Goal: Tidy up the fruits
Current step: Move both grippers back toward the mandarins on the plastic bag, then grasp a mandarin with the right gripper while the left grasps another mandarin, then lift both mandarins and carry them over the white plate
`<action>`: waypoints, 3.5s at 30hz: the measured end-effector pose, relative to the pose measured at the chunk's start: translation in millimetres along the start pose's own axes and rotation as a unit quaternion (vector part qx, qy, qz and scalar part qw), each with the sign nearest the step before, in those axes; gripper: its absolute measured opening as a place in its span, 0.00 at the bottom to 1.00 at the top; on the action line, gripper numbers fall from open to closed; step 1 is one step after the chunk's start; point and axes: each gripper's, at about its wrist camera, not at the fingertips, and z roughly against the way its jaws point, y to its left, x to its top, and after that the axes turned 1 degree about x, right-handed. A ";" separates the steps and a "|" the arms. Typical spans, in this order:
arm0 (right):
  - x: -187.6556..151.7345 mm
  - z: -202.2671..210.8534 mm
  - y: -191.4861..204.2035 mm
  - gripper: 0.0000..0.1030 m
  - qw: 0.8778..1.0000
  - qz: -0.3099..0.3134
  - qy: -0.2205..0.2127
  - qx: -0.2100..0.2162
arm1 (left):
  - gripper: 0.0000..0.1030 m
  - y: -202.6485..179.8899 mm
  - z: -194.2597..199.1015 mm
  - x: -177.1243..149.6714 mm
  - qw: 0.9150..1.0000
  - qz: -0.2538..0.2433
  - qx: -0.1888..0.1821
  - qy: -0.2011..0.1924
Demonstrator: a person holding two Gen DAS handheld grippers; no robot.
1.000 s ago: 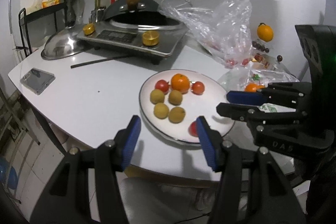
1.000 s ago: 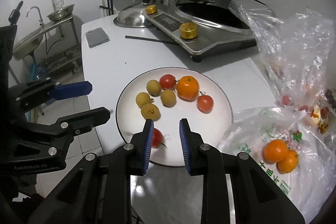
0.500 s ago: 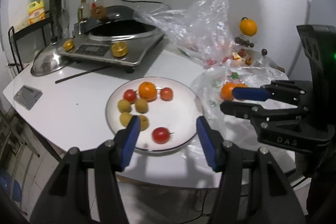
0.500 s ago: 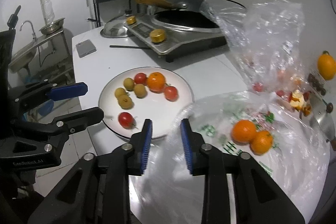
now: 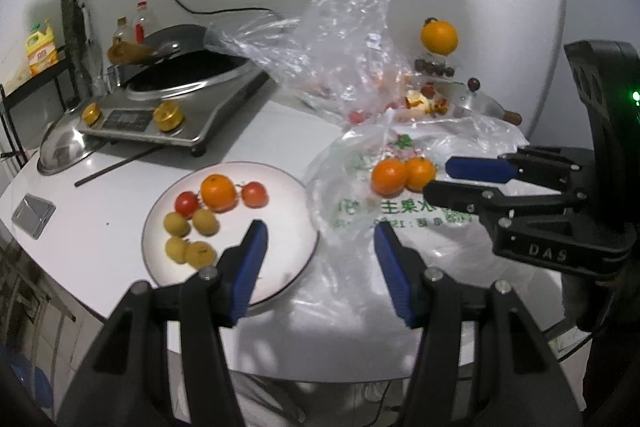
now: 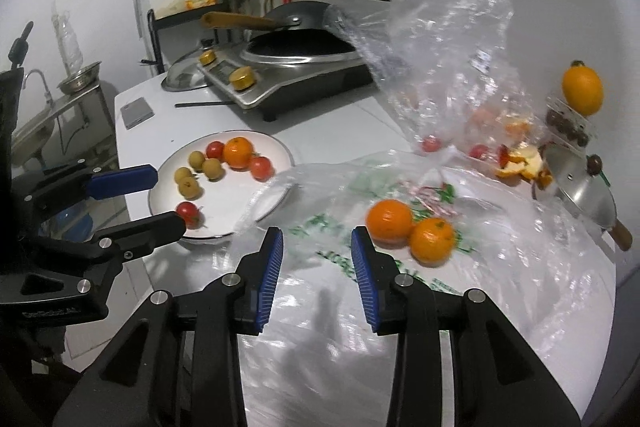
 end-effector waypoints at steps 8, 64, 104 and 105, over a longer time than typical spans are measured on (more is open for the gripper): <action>-10.7 5.3 -32.8 0.37 1.000 -0.024 -0.003 -0.011 | 0.71 -22.0 -10.5 9.8 1.000 -0.015 -0.008 0.001; -14.2 -88.9 -114.2 0.47 0.996 -0.059 0.061 0.003 | 0.71 -55.8 -127.6 43.2 0.997 -0.055 -0.022 0.057; -27.2 -47.8 -145.9 0.47 0.995 -0.100 0.001 0.010 | 0.45 -99.5 -158.3 39.3 0.989 -0.109 -0.039 0.091; -26.9 -46.6 -144.7 0.47 0.995 -0.099 -0.001 0.010 | 0.45 -99.5 -155.5 40.1 0.989 -0.109 -0.039 0.089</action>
